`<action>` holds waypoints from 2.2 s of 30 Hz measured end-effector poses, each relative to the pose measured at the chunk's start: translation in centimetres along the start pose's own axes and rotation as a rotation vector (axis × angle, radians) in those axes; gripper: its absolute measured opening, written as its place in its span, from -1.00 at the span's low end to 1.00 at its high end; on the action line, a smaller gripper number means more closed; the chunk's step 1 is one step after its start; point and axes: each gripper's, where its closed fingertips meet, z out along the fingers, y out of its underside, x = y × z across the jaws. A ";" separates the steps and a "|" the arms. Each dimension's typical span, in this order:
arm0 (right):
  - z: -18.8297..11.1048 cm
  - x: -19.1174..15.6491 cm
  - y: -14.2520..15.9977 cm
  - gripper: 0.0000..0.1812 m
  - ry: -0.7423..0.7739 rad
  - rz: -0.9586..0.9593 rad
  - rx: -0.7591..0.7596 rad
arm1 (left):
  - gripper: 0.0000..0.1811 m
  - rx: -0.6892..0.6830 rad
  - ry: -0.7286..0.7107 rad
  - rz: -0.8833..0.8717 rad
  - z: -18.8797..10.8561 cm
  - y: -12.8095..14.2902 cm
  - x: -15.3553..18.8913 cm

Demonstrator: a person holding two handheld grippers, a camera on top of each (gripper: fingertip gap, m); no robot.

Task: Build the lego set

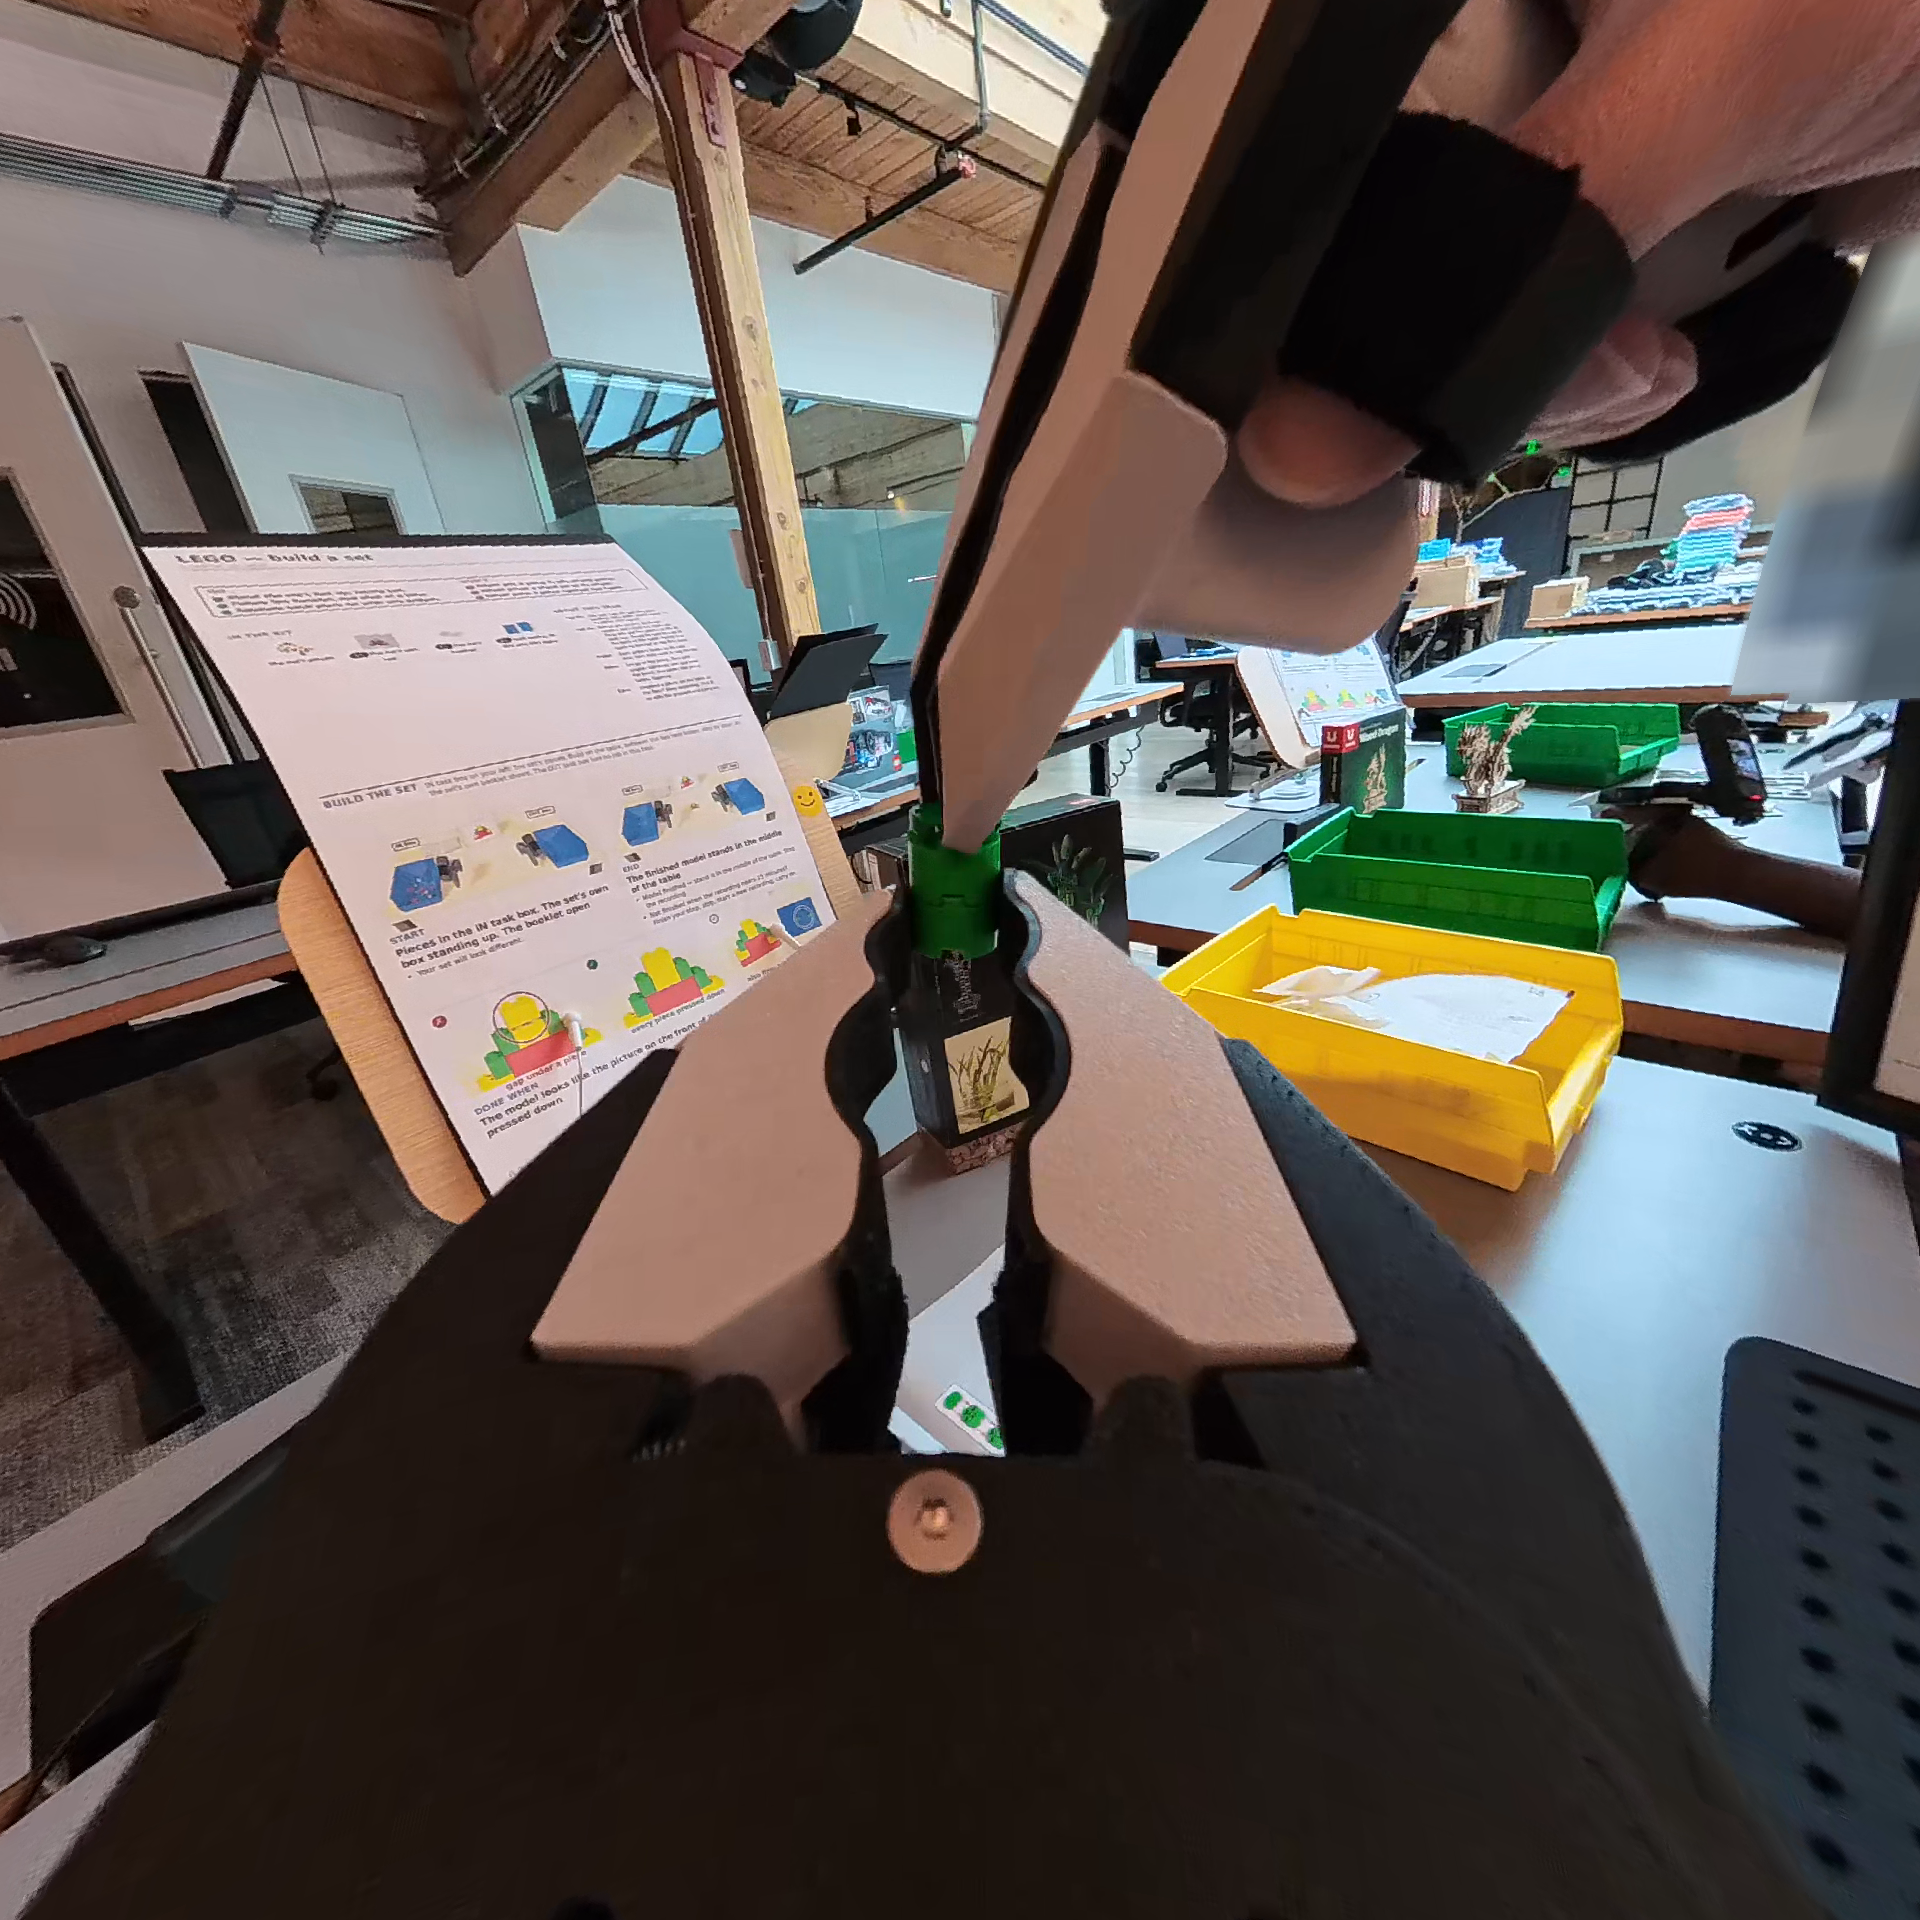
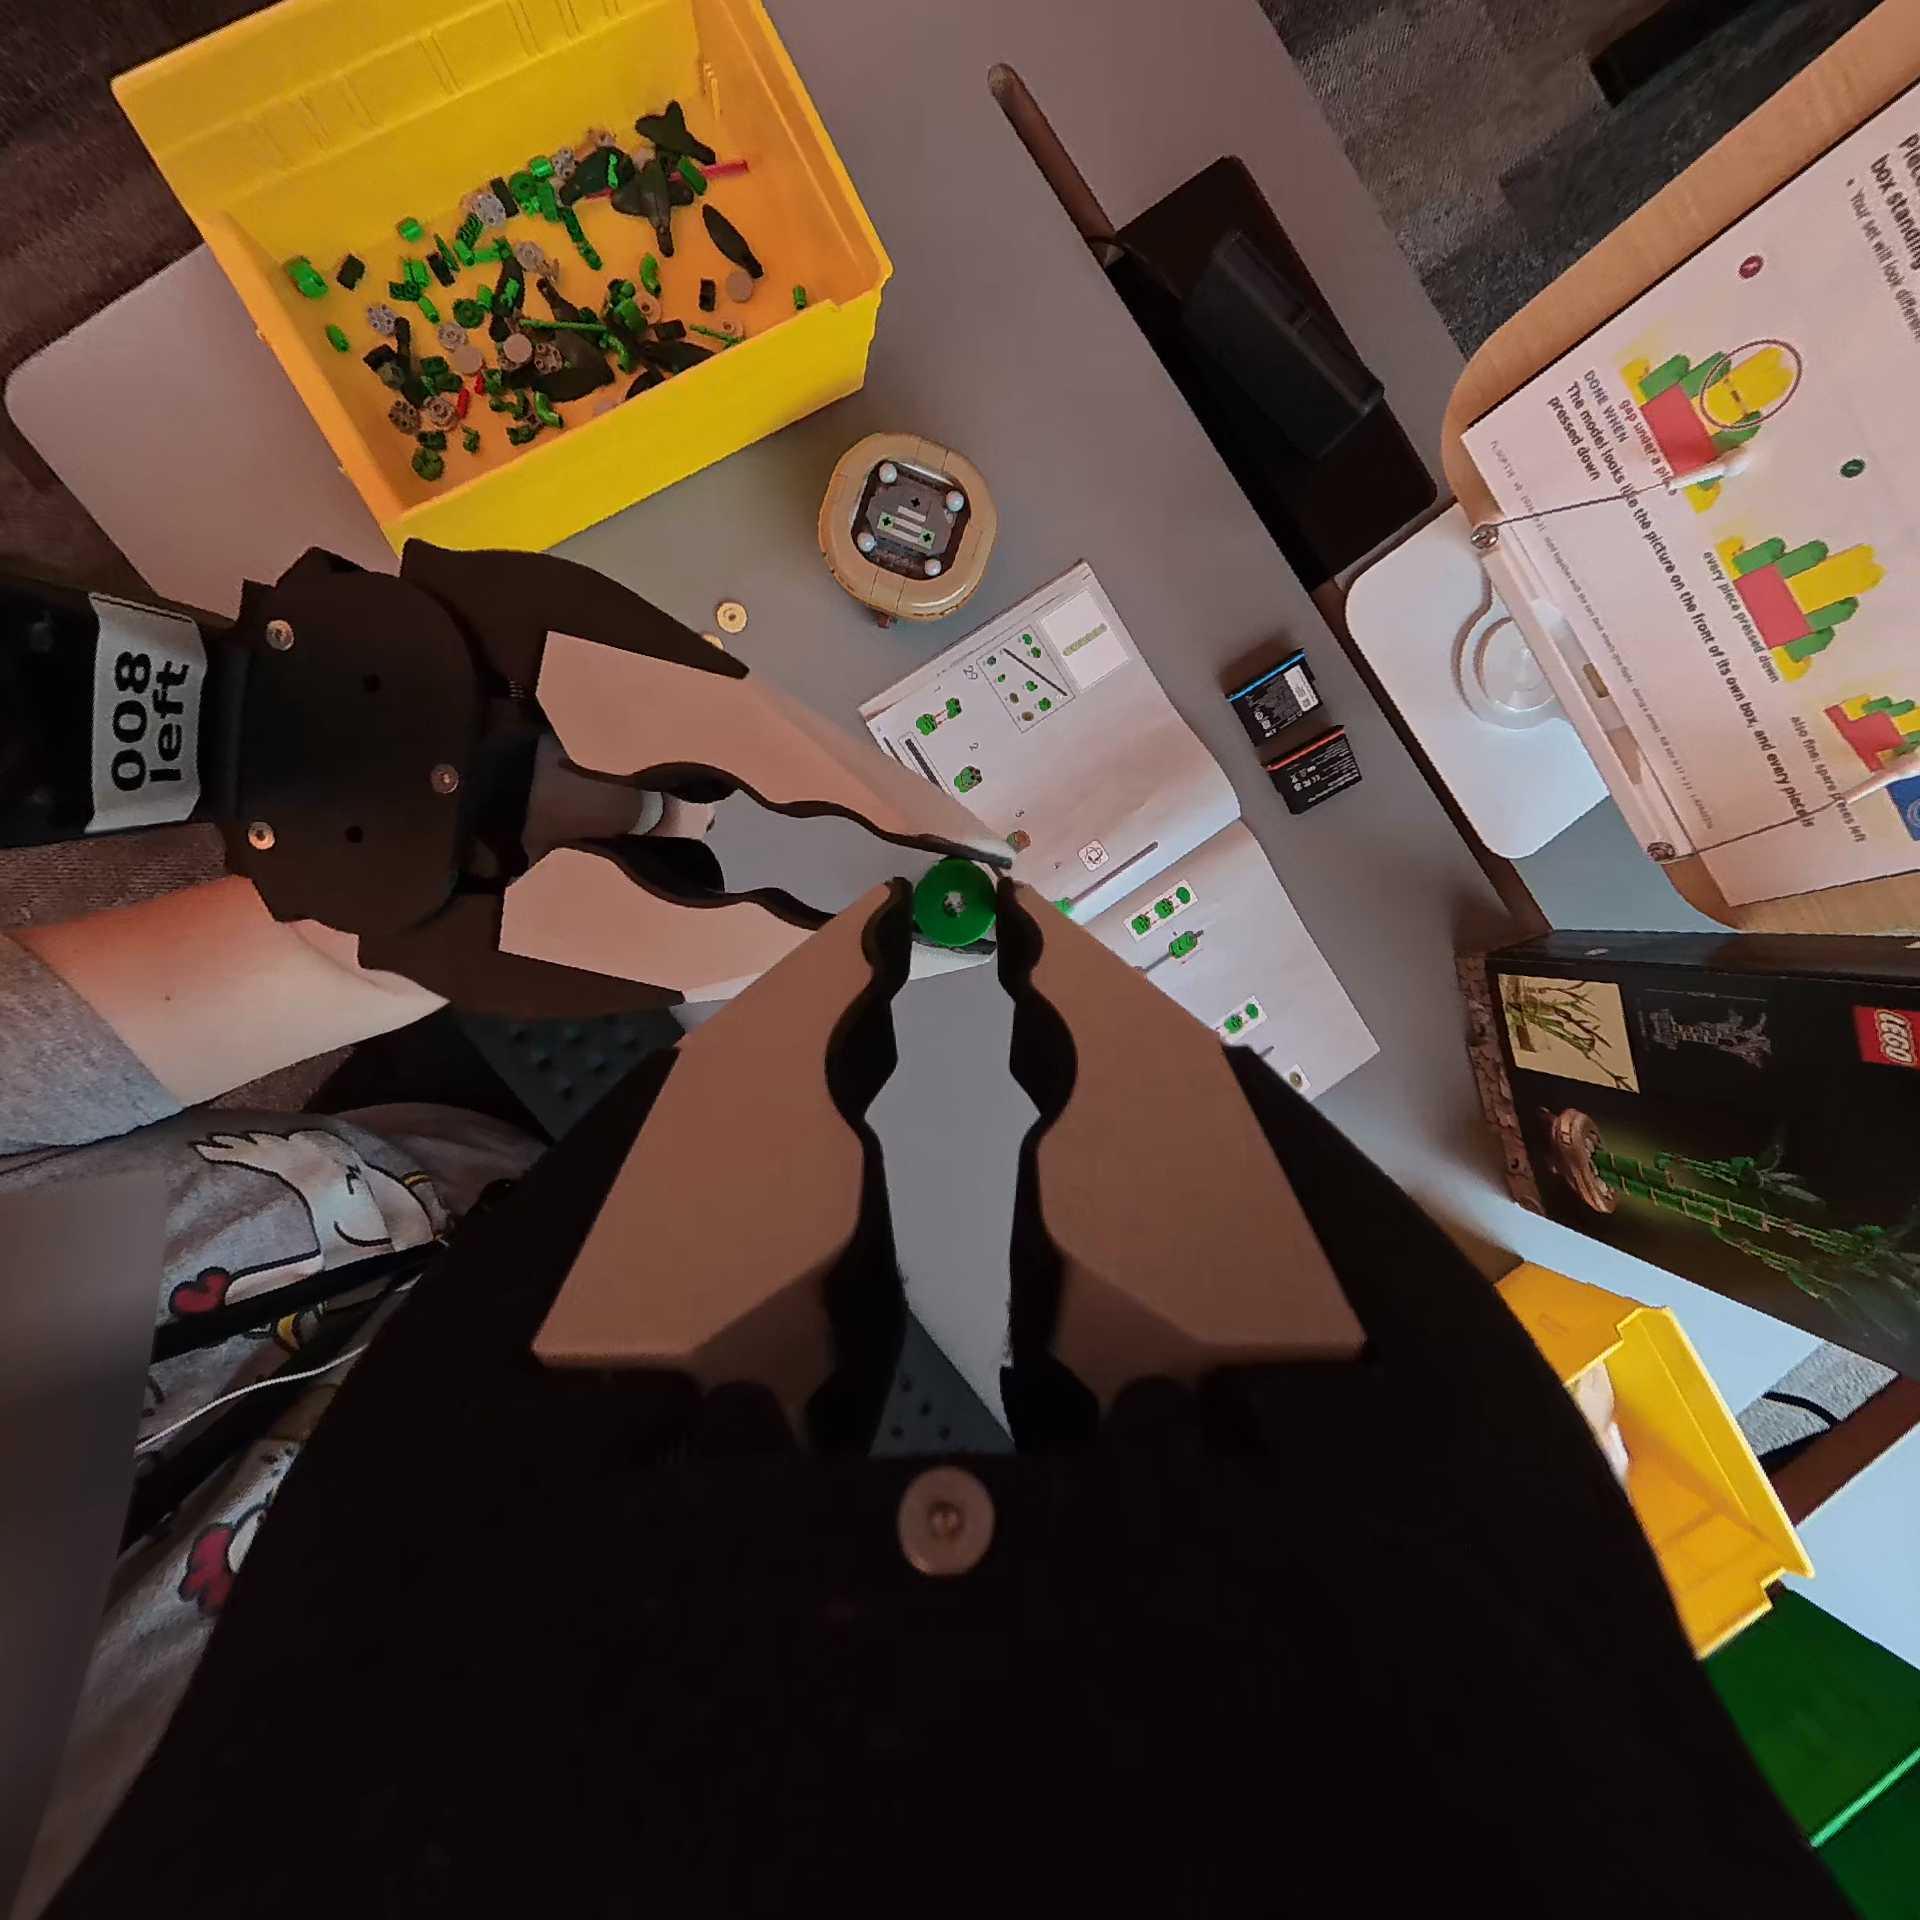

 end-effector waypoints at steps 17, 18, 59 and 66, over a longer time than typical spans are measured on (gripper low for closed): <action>-0.1 -0.3 -0.4 -0.84 -0.039 -0.061 0.201 | -0.86 0.018 0.030 -0.045 -0.3 -0.3 0.0; -0.1 -0.2 -0.5 -0.84 -0.037 -0.065 0.209 | -0.86 0.016 0.030 -0.044 -0.3 -0.3 0.0; 0.2 0.4 -0.1 -0.58 -0.046 -0.070 0.287 | -0.86 -0.027 0.053 -0.040 -0.1 0.4 0.2; -2.9 0.8 -0.7 -0.36 0.048 -0.257 0.470 | -0.86 -0.046 0.076 -0.049 -0.3 0.6 0.2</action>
